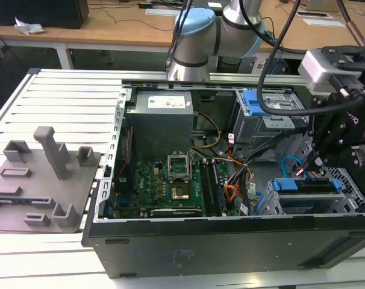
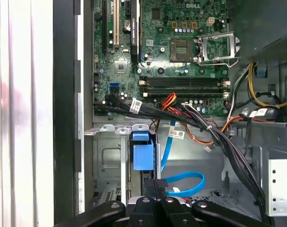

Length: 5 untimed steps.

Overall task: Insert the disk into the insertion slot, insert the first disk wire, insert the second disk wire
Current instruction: 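Insert the second disk wire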

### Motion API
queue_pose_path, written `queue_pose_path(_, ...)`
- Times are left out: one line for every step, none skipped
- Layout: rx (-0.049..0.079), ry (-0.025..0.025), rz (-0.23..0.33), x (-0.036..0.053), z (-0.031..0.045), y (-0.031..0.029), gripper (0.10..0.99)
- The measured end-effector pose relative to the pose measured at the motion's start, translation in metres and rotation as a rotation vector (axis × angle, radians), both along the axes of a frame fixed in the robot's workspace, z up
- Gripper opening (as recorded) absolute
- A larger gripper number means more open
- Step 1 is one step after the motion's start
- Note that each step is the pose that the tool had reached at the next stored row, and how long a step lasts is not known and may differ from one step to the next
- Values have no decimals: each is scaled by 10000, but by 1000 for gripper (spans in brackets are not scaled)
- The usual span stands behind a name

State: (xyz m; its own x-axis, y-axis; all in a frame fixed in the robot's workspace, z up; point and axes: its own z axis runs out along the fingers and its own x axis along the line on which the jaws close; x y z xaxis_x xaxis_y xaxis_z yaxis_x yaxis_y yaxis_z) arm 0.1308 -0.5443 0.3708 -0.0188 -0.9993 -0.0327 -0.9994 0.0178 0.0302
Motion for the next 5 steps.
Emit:
queue_pose_path(0,0,1,0,0,0,106)
queue_pose_path(0,0,1,0,0,1,106)
queue_pose_path(0,0,1,-1,0,1,106)
queue_pose_path(0,-1,1,-1,0,1,106)
queue_pose_path(0,0,0,-1,0,1,106)
